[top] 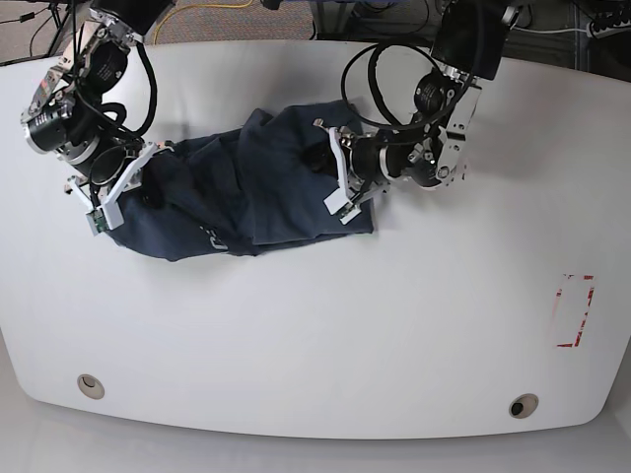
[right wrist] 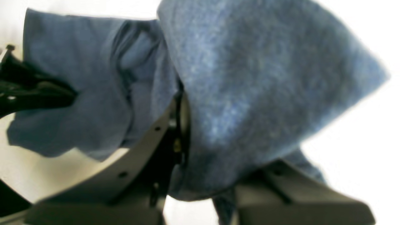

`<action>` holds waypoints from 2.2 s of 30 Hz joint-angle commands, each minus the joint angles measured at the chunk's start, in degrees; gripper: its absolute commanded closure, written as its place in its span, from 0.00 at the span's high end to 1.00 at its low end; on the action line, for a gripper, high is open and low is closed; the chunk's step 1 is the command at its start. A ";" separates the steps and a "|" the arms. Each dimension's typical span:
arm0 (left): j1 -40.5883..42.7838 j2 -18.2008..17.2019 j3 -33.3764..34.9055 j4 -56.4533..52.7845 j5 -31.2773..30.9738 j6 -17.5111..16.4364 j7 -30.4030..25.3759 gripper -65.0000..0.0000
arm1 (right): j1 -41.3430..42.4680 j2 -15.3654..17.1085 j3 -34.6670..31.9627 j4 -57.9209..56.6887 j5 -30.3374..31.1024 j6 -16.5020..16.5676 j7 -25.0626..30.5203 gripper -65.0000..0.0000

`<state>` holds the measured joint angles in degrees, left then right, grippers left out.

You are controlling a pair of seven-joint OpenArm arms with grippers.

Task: Layout the t-shirt on the table in an organized manner, then fold the t-shirt properly
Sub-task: 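Lift both strip ends with both grippers and fold them toward each other, then press the folded bundle together between both grippers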

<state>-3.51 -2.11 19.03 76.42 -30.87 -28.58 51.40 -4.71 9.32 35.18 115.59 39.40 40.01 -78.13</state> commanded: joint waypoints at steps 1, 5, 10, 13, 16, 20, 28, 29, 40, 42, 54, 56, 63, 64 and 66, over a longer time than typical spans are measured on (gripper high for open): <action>0.30 -0.40 0.97 -0.60 3.84 2.07 2.19 0.06 | 0.71 0.74 -1.64 0.94 2.76 -0.01 1.34 0.00; 0.04 0.57 2.38 -1.74 3.66 2.78 1.57 0.06 | 0.71 0.83 -4.81 0.94 4.25 -0.01 1.51 0.00; -1.99 3.56 2.12 -4.91 3.75 2.78 1.48 0.06 | 0.80 -0.84 -7.44 0.85 6.27 -0.01 1.60 0.00; -2.16 4.00 2.29 -6.22 3.75 2.78 1.39 0.06 | 1.85 -2.33 -8.76 0.85 6.19 -0.01 1.60 0.00; -2.87 5.05 2.29 -6.40 3.75 2.78 1.39 0.06 | 2.20 -3.56 -10.34 0.76 5.04 -0.01 1.60 0.00; -3.22 5.67 2.38 -6.31 3.75 2.78 1.39 0.06 | 2.29 -3.92 -12.54 0.76 3.72 -0.01 1.60 0.00; -3.39 5.67 2.38 -6.22 3.66 2.78 1.39 0.06 | 3.00 -3.74 -17.20 -0.03 2.41 -0.01 3.97 0.00; -3.39 5.67 2.38 -6.22 3.66 2.78 1.39 0.06 | 3.00 -3.65 -17.38 -0.38 2.41 -0.01 4.24 0.00; -3.13 5.67 2.29 -3.68 3.58 2.78 1.39 0.06 | 3.00 -3.83 -18.70 -1.88 2.14 -0.01 4.76 0.37; -3.04 5.58 2.12 -2.71 3.58 2.69 1.39 0.06 | 3.00 -3.74 -20.10 -1.79 1.26 -0.01 4.76 0.43; -2.87 5.49 1.94 0.72 3.49 2.69 1.48 0.18 | 3.00 -4.00 -26.70 -1.70 -2.52 -0.01 4.76 0.64; -2.69 5.49 1.85 1.78 3.40 2.60 1.48 0.21 | 3.00 -4.00 -27.22 -1.70 -2.52 -0.01 4.76 0.64; -0.58 5.41 -2.19 7.75 3.40 2.51 1.57 0.32 | 4.14 -3.65 -27.05 -1.70 -2.61 -0.01 4.85 0.64; -0.58 5.41 -2.72 8.46 3.40 2.51 1.57 0.35 | 4.14 -3.65 -27.05 -1.70 -2.61 -0.01 4.85 0.64; -0.40 5.41 -3.42 9.51 3.40 2.42 1.57 0.38 | 4.31 -3.56 -27.05 -1.70 -2.61 -0.01 4.85 0.64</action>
<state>-3.01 2.85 15.99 83.66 -26.55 -25.67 54.04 -1.37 5.63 8.03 112.81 35.77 39.90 -74.74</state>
